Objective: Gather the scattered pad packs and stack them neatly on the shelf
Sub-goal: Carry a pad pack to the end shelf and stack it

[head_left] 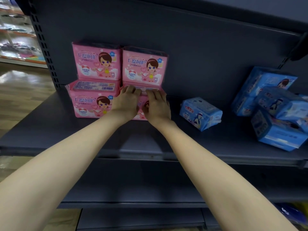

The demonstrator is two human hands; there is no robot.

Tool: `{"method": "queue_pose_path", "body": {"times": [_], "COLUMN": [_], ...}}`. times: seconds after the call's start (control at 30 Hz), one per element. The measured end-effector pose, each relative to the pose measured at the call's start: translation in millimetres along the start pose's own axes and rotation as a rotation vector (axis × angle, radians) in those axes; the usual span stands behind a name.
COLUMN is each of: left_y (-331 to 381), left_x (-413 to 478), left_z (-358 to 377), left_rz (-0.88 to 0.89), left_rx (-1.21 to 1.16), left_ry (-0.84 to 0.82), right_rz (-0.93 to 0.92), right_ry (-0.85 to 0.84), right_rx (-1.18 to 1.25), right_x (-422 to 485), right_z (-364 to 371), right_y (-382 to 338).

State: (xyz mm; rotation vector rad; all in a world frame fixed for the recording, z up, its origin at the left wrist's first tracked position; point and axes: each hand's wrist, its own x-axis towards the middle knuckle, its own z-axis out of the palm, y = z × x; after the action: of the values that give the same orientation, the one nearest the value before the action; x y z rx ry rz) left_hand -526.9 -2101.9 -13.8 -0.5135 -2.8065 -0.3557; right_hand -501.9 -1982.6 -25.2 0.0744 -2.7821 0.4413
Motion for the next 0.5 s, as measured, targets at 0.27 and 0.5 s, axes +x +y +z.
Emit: {"method": "queue_pose_path", "body": {"times": [0.27, 0.5], "left_y": [4.8, 24.7], "left_x": [-19.1, -43.0], "left_z": [-11.2, -16.1], "left_rz": [0.021, 0.084], "left_rx": [-0.021, 0.028], "left_ry": [-0.040, -0.052], "right_rz": [-0.036, -0.007], "right_ry": [0.022, 0.023], "right_rx": [-0.008, -0.029], "right_x": [-23.7, -48.3], "right_z": [-8.9, -17.8], "right_y": [-1.1, 0.4]}}
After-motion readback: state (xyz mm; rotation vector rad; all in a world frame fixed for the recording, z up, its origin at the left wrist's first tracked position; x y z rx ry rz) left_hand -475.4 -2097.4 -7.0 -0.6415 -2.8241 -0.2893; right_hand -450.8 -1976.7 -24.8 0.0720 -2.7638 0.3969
